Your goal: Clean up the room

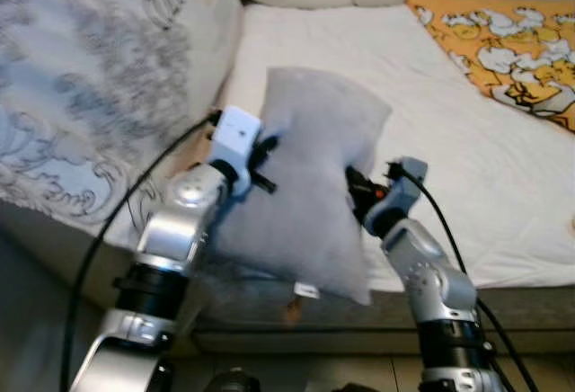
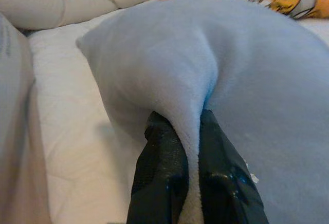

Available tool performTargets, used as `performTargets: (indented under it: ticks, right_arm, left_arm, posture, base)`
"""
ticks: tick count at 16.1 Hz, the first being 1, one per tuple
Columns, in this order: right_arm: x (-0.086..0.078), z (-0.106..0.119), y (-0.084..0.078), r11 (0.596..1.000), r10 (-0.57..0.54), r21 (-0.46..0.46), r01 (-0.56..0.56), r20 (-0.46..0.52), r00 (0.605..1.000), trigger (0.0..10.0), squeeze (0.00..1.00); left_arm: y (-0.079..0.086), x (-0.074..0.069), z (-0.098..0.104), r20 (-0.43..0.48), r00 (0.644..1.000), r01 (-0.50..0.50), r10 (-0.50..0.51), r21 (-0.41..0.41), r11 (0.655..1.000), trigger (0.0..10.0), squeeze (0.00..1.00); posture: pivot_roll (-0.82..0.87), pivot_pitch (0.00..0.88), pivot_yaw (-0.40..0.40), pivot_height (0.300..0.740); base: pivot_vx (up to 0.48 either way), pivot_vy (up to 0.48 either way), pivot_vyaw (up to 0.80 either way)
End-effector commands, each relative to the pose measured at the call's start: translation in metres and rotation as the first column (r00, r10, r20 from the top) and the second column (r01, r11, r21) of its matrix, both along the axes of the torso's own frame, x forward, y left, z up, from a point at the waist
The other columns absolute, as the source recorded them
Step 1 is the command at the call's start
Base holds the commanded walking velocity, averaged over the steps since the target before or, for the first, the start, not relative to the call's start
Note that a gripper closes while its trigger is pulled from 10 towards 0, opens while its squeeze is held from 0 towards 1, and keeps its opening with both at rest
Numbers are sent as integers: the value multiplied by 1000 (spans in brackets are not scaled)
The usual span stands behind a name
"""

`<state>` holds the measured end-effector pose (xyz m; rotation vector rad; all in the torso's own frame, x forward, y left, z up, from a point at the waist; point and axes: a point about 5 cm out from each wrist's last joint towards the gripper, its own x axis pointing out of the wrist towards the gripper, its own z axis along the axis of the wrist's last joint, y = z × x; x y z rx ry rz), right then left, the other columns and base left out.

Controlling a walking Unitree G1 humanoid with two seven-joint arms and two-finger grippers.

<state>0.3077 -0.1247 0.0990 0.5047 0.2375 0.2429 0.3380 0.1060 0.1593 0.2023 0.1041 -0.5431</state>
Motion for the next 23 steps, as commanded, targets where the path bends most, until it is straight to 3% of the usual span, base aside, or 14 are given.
performTargets:
  ticks: [1, 6, 23]
  right_arm:
    - [2, 9, -2, 1000, -7, 5, 7, 41, 999, 10000, 0]
    - [1, 7, -1, 1000, 7, -15, -6, 30, 1000, 10000, 0]
    - [5, 3, -4, 998, 2, -61, -2, 3, 1000, 10000, 0]
  left_arm:
    - [-6, 0, 8, 36, 999, 22, -21, -3, 1000, 10000, 0]
    - [-3, 1, 8, 39, 999, 7, -6, -21, 1000, 10000, 0]
    - [3, 3, 10, 40, 999, -23, 24, -17, 1000, 10000, 0]
  posture:
    - [30, 0, -30, 740]
    - [33, 0, -36, 740]
    - [39, 0, -35, 740]
  base:
    - [0, 0, 0]
    - [48, 0, 0]
    - [301, 0, 42]
